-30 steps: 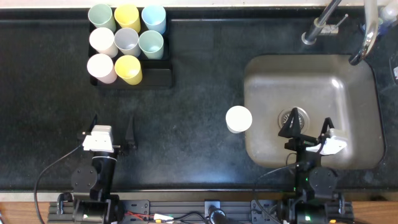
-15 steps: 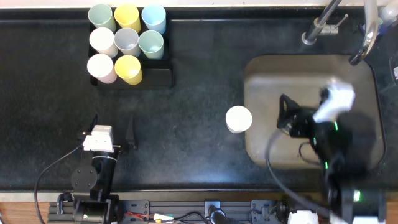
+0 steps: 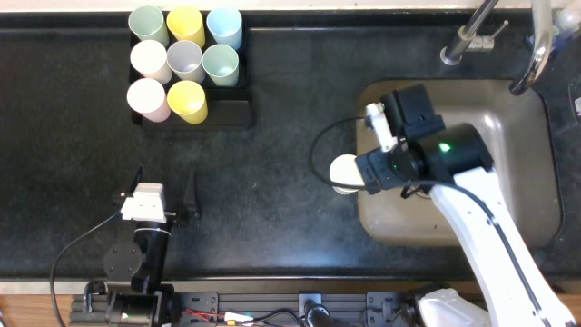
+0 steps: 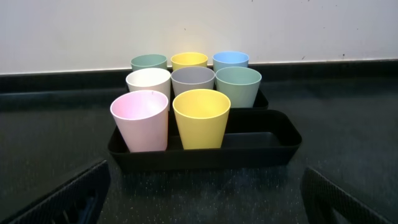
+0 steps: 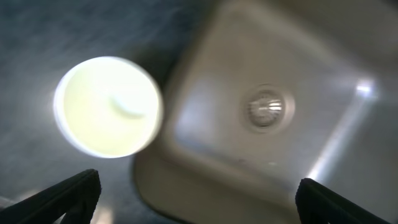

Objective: Store Cups

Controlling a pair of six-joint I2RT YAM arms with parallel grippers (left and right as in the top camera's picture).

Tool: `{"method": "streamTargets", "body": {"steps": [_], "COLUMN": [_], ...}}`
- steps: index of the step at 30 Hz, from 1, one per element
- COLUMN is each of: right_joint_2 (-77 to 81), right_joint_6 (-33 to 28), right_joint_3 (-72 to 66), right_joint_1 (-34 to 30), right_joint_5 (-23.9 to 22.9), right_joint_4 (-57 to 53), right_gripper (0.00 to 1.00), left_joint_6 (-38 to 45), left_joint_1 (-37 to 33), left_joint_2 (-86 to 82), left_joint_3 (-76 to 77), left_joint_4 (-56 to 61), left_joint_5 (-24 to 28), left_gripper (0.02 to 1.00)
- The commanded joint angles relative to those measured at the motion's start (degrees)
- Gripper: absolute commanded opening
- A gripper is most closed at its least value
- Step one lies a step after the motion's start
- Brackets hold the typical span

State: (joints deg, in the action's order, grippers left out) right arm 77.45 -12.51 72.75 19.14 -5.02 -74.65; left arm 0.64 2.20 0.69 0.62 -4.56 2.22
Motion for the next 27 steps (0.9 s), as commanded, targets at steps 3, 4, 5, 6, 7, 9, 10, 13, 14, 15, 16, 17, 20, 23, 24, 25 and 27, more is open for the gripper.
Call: {"method": "streamTargets", "body": {"steps": [3,4,5,6,7,9,10,13,14,15,16,17,20,23,24,25,27], "right_joint_2": [6.4,7.4,8.4,9.3,10.1,11.6,12.2,13.3,13.5,13.5,13.5,13.5,13.5,13.5,13.6,13.9,14.5], "right_joint_6": [-6.6,-6.9,-6.9,-6.8,-6.9,-6.9,-6.9,-6.9,-6.9,-6.8,-6.8,-6.8,-6.8,-6.9,-7.0,-7.4,-7.9], "right_joint_3": [1.7,1.7,1.7,1.7,1.7,1.7,1.7,1.7,1.7,1.7,1.7,1.7,1.7,1.7,1.7,1.7,1.7], "right_joint_1": [0.0,0.0,0.0,0.0,0.0,-0.3,-0.5,-1.0,-1.2,-1.5,-1.8,-2.2,-4.0,-5.1,-5.2,-5.3,-5.3], "right_joint_5": [13.9,14.0,14.0,14.0,14.0,13.5,13.0,11.3,10.5,9.6,9.0,8.7,8.6,9.0,9.6,10.5,11.5], "right_joint_4": [-0.2,-0.1,0.2,0.5,0.6,0.8,0.8,1.5,1.7,1.7,1.6,1.5,1.4,2.1,2.1,2.1,2.2], "right_gripper": [0.998,0.996,0.998,0.998,0.998,0.998,0.996,0.998,0.996,0.998,1.000,1.000,0.998,1.000,1.000,0.996,0.987], "left_joint_6": [1.1,1.1,1.1,1.1,1.1,1.1,1.1,1.1,1.1,1.1,1.1,1.1,1.1,1.1,1.1,1.1,1.1], "left_joint_1": [-0.2,-0.2,-0.2,-0.2,-0.2,-0.2,-0.2,-0.2,-0.2,-0.2,-0.2,-0.2,-0.2,-0.2,-0.2,-0.2,-0.2], "left_joint_2": [-0.5,-0.5,-0.5,-0.5,-0.5,-0.5,-0.5,-0.5,-0.5,-0.5,-0.5,-0.5,-0.5,-0.5,-0.5,-0.5,-0.5], "left_joint_3": [-0.2,-0.2,-0.2,-0.2,-0.2,-0.2,-0.2,-0.2,-0.2,-0.2,-0.2,-0.2,-0.2,-0.2,-0.2,-0.2,-0.2], "left_joint_4": [-0.1,-0.1,-0.1,-0.1,-0.1,-0.1,-0.1,-0.1,-0.1,-0.1,-0.1,-0.1,-0.1,-0.1,-0.1,-0.1,-0.1], "left_joint_5": [0.7,0.7,0.7,0.7,0.7,0.7,0.7,0.7,0.7,0.7,0.7,0.7,0.7,0.7,0.7,0.7,0.7], "left_gripper": [0.998,0.998,0.998,1.000,0.998,0.998,0.998,0.998,1.000,0.998,1.000,0.998,1.000,0.998,0.998,0.998,0.998]}}
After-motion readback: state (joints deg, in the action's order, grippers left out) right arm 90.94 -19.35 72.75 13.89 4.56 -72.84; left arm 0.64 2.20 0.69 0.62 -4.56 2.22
